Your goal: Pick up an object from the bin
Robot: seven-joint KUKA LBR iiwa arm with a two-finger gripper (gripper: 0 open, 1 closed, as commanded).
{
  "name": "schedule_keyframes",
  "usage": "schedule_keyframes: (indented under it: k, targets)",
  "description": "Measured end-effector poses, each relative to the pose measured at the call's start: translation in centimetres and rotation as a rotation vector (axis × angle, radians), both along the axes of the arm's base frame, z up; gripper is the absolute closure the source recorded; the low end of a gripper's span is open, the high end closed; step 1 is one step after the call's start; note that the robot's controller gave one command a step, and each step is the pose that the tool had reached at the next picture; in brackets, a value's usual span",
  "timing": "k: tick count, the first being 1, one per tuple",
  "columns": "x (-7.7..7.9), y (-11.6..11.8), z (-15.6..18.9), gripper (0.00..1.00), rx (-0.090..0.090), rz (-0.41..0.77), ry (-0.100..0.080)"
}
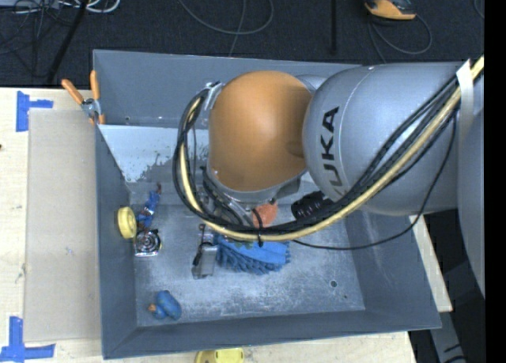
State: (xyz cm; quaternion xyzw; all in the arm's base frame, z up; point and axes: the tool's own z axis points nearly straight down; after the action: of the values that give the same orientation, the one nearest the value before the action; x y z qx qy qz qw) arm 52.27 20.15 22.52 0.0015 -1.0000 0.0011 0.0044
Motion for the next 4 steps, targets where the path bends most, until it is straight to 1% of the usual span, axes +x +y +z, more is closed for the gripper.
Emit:
schedule_keyframes:
  k: [1, 2, 3, 4]
  targets:
    - [0.2, -0.1, 0.5, 0.0, 0.002, -0.004, -0.007]
    - [4.7, -2.8, -3.2, 0.0, 0.008, 0.023, -0.02]
    - [2.9, -4.7, -9.2, 0.0, 0.001, 0.108, -0.013]
    - [1.6, -6.6, -12.8, 0.0, 0.004, 0.126, 0.001]
